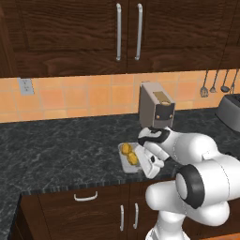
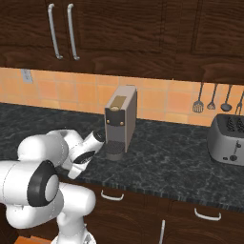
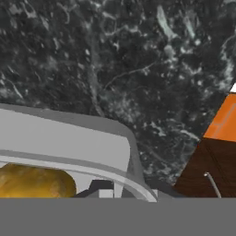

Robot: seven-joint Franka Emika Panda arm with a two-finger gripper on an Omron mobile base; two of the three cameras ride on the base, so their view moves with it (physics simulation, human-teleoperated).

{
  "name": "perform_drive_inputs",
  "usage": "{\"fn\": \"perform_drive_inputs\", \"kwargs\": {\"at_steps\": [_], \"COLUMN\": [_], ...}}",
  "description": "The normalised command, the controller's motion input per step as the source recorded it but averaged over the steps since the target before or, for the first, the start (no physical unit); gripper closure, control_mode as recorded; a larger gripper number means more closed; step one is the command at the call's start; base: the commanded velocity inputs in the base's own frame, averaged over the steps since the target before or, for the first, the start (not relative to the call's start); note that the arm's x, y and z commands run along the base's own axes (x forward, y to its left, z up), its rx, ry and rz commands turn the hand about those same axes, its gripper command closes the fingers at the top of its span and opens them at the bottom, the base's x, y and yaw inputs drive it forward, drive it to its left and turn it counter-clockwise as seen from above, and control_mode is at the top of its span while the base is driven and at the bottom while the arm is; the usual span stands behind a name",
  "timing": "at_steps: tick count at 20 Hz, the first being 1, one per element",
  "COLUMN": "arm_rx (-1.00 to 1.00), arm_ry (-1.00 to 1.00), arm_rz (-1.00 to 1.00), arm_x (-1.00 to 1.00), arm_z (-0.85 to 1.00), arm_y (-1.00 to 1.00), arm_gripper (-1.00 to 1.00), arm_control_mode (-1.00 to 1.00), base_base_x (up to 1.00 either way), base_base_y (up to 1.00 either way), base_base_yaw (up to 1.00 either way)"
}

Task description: Take the meat container that has the shrimp and place it on the second highest rack of the freezer. Then take the vegetable container that has the squashs and place it on the highest rack of the freezer.

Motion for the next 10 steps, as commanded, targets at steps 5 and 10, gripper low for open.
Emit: {"fn": "perform_drive_inputs", "kwargs": {"at_steps": [5,10], "arm_rx": [0.19,0.11], "arm_ry": [0.02,0.14], "arm_rz": [0.1,0.24], "arm_x": [-0.29,-0.01], "arm_z": [-0.72,-0.46], "arm_y": [-0.1,-0.02], "arm_gripper": [1.0,1.0], "arm_control_mode": [-1.0,-1.0], "base_base_x": [0.0,0.0], "base_base_y": [0.0,0.0], "base_base_yaw": [0.0,0.0]}}
